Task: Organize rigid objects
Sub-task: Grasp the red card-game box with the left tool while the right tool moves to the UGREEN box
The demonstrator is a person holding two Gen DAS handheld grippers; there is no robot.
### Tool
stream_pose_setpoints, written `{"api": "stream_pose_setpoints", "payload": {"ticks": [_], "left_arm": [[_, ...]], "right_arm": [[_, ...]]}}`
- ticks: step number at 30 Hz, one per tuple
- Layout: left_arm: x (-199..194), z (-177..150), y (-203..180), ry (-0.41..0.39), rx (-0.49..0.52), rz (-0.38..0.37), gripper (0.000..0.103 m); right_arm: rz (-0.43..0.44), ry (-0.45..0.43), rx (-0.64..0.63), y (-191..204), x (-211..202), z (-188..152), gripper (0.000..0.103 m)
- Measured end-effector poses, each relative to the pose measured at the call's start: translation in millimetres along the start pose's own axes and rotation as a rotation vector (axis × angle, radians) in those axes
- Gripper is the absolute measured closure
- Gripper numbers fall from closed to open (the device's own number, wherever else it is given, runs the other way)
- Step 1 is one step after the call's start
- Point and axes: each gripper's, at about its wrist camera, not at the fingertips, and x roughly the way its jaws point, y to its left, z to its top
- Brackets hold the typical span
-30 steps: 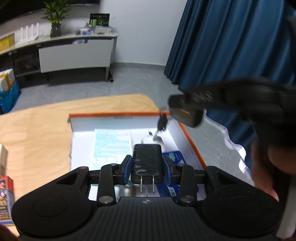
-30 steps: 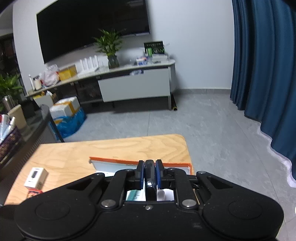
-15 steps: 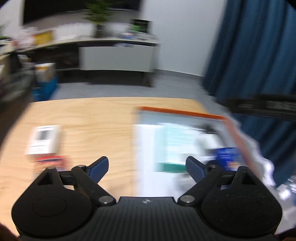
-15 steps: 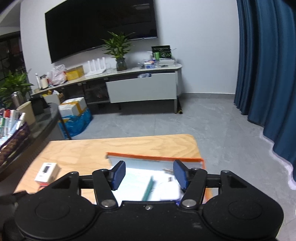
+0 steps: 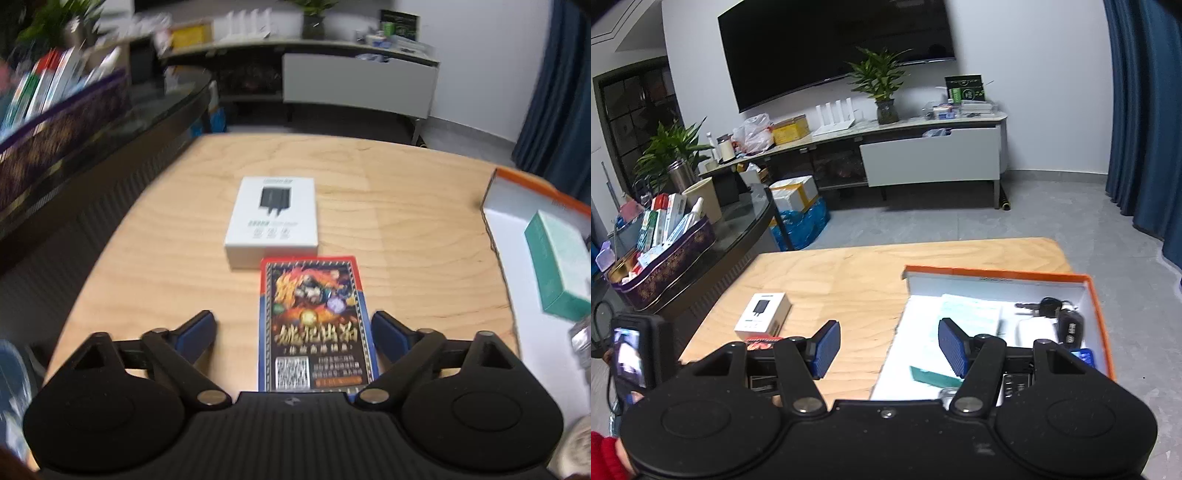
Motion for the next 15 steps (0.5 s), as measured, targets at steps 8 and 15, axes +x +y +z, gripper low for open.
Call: {"api": "stream_pose_setpoints", "payload": {"ticks": [8, 15], "left_arm": [[-24.3, -16.0, 19.9, 0.003, -0.028, -0.089, 0.043], [-47.2, -35.9, 61.1, 0.006, -0.117, -0.025, 0.043]], "right_arm": [[0.08, 0.073, -0.041, 42.1, 32.9, 1.7, 0.025], [0.156, 0.178, -0.074, 115.9, 103.5, 8.7, 0.023]]}}
